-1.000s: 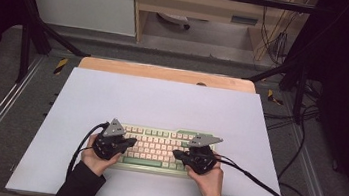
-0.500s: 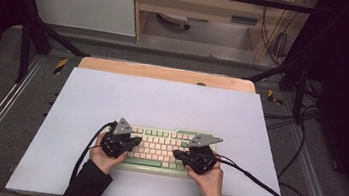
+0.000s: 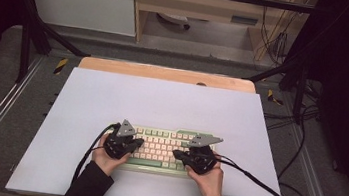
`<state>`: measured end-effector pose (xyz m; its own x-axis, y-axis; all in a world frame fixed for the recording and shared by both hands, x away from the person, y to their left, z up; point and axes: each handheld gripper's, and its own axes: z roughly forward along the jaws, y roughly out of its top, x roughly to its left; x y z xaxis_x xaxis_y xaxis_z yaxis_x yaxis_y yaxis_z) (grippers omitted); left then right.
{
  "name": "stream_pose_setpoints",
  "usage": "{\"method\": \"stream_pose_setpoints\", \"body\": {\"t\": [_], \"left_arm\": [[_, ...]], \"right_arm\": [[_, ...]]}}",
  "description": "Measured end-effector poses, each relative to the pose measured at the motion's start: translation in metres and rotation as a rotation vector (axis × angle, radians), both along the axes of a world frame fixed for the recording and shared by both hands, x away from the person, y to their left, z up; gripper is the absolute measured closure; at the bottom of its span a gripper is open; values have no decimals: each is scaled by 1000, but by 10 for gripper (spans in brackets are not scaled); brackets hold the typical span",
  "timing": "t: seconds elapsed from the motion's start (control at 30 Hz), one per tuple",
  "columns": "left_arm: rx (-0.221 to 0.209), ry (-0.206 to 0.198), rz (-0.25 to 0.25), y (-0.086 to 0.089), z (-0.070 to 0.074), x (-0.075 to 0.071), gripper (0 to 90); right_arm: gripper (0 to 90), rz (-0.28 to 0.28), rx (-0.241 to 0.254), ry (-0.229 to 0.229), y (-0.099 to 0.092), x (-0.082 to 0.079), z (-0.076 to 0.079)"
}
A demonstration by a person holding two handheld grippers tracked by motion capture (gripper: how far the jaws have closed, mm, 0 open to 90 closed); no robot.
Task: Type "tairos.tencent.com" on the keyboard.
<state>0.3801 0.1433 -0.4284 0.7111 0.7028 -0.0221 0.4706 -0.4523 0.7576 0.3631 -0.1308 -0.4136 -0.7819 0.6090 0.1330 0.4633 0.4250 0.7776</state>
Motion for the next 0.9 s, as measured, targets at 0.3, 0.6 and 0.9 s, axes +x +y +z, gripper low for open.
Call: {"method": "stream_pose_setpoints", "body": {"t": [0.3, 0.6, 0.9], "left_arm": [[1, -1, -8, 0, 0, -1, 900], [-19, -11, -18, 5, 7, -7, 900], [-36, -15, -3, 17, 11, -11, 900]], "right_arm": [[900, 1, -1, -1, 0, 0, 0], [900, 3, -2, -9, -1, 0, 1], [900, 4, -1, -8, -1, -1, 1]]}}
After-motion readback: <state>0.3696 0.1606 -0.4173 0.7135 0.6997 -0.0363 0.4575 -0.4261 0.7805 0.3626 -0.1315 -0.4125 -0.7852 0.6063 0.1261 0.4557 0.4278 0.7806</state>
